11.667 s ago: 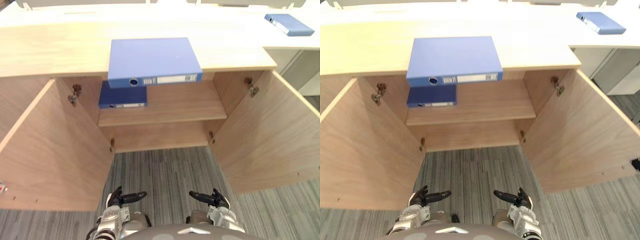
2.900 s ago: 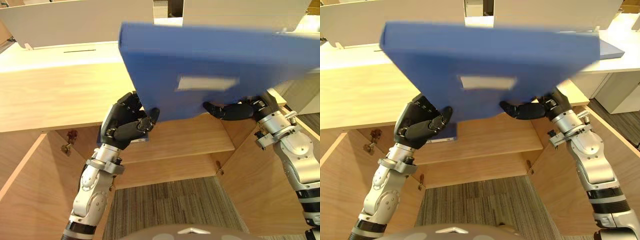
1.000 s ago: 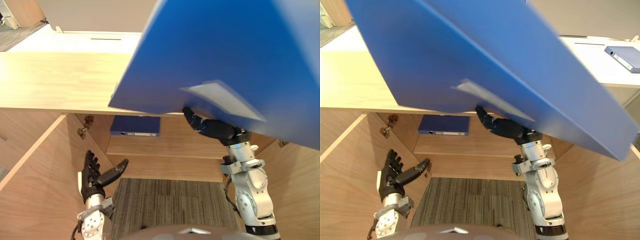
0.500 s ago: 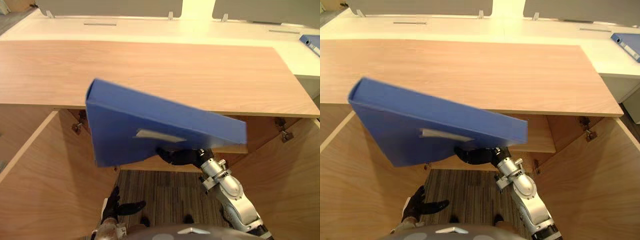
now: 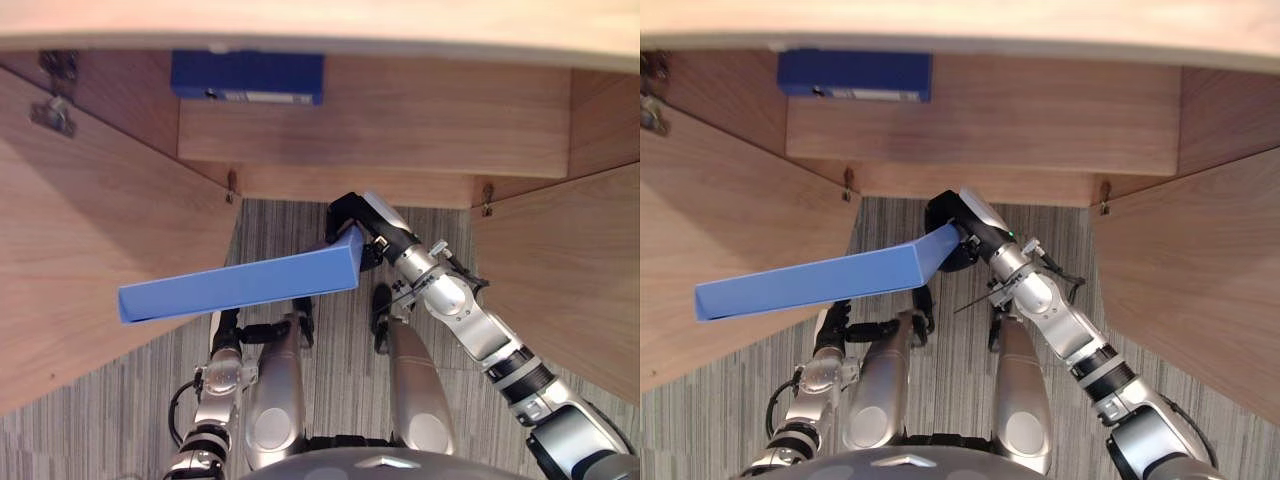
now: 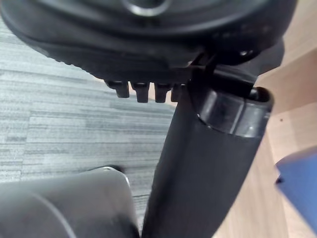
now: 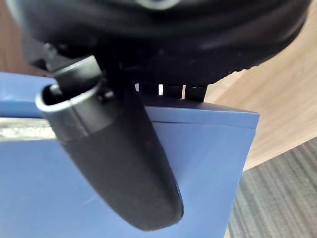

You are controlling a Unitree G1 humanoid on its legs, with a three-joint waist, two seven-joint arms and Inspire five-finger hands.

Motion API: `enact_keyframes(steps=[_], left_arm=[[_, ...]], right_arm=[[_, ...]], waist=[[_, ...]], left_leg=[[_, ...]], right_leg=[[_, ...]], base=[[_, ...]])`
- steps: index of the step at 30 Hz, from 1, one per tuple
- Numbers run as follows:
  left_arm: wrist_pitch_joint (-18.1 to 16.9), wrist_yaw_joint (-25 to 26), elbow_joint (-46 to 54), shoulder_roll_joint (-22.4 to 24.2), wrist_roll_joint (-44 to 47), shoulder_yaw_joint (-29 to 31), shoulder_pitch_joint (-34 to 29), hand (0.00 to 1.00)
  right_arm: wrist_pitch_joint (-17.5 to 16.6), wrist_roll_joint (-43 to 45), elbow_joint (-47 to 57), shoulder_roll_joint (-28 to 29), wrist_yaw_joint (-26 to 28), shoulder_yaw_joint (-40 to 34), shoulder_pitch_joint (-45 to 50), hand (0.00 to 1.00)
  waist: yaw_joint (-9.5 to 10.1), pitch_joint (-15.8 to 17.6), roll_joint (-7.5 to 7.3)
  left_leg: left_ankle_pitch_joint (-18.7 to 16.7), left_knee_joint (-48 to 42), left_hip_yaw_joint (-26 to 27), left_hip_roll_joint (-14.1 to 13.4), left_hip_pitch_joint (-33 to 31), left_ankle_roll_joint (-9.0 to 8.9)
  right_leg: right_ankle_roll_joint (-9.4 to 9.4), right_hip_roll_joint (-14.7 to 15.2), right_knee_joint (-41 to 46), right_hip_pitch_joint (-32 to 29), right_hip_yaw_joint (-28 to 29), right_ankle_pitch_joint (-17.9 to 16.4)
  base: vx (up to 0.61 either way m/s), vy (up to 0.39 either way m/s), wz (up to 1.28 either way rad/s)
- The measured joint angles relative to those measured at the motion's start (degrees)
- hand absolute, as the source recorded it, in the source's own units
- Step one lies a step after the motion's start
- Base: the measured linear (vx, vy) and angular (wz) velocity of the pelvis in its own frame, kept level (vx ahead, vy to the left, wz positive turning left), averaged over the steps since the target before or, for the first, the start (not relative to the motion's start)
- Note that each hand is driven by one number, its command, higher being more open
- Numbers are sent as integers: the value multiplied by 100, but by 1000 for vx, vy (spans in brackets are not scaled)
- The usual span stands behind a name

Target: Walk over to the cabinet, pick up the folder, carry it to the office cabinet, place the folder inside the office cabinet, then close the office cabinet door

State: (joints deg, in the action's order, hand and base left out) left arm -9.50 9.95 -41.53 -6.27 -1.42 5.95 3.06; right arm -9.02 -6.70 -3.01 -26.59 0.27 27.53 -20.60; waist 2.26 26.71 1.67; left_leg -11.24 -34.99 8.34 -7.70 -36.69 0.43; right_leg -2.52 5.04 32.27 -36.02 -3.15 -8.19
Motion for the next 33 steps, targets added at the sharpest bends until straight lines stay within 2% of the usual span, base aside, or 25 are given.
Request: enact_keyframes(steps=[2, 7, 10, 13, 17, 22, 27, 33], left_arm=[[-3, 50, 261, 0, 100, 10, 31, 100], [-6, 112, 731, 107, 206, 28, 206, 100], [-3, 99, 1036, 201, 248, 51, 422, 100], [-43, 85, 1358, 217, 324, 160, 585, 100], [-41, 74, 1509, 221, 473, 236, 668, 100], [-46, 29, 1689, 219, 537, 281, 673, 100], [-45, 8, 1718, 220, 536, 302, 674, 100], [-40, 9, 1717, 230, 535, 301, 673, 100]], right_arm=[[3, 1, 75, -77, -48, 8, -2, 0], [8, 8, 619, -194, -100, -86, -38, 0], [4, 318, 707, -67, -126, -297, -270, 0], [3, 967, 716, 212, -204, -772, -384, 0], [-7, 2378, 717, 538, -307, -1326, -418, 0], [-130, 3925, 713, 863, -289, -1741, -476, 0], [-412, 5360, 668, 1254, -252, -2070, -640, 0], [-638, 6429, 464, 1560, -141, -2236, -876, 0]], waist=[[44, 9, -3], [82, 20, -21], [93, 63, -73], [161, 137, -168], [220, 170, -176], [228, 172, -177], [228, 172, -177], [227, 167, -177]], left_leg=[[-124, -411, -81, -58, -506, -33], [-162, -920, -174, -164, -1457, -36], [-175, -1307, -318, -198, -2040, -11], [-229, -1622, -411, -211, -2467, -44], [-328, -2008, -470, -237, -2892, -77], [-461, -2347, -511, -302, -3131, -111], [-478, -2418, -540, -333, -3163, -113], [-477, -2402, -544, -339, -3116, -113]], right_leg=[[20, 5, 418, -492, -29, -128], [74, -5, 929, -1398, -117, -218], [115, 3, 1371, -1936, -177, -319], [178, 27, 1781, -2388, -202, -470], [224, 52, 2255, -2828, -216, -642], [237, 21, 2589, -3087, -187, -767], [251, -2, 2644, -3122, -186, -781], [252, -9, 2622, -3073, -191, -779]], base=[[-234, -38, 3], [-124, -18, 3], [-41, -31, 9], [-27, -38, 8], [-22, -28, 4], [-10, -3, -4], [-8, 13, -1], [-13, 45, 0]])
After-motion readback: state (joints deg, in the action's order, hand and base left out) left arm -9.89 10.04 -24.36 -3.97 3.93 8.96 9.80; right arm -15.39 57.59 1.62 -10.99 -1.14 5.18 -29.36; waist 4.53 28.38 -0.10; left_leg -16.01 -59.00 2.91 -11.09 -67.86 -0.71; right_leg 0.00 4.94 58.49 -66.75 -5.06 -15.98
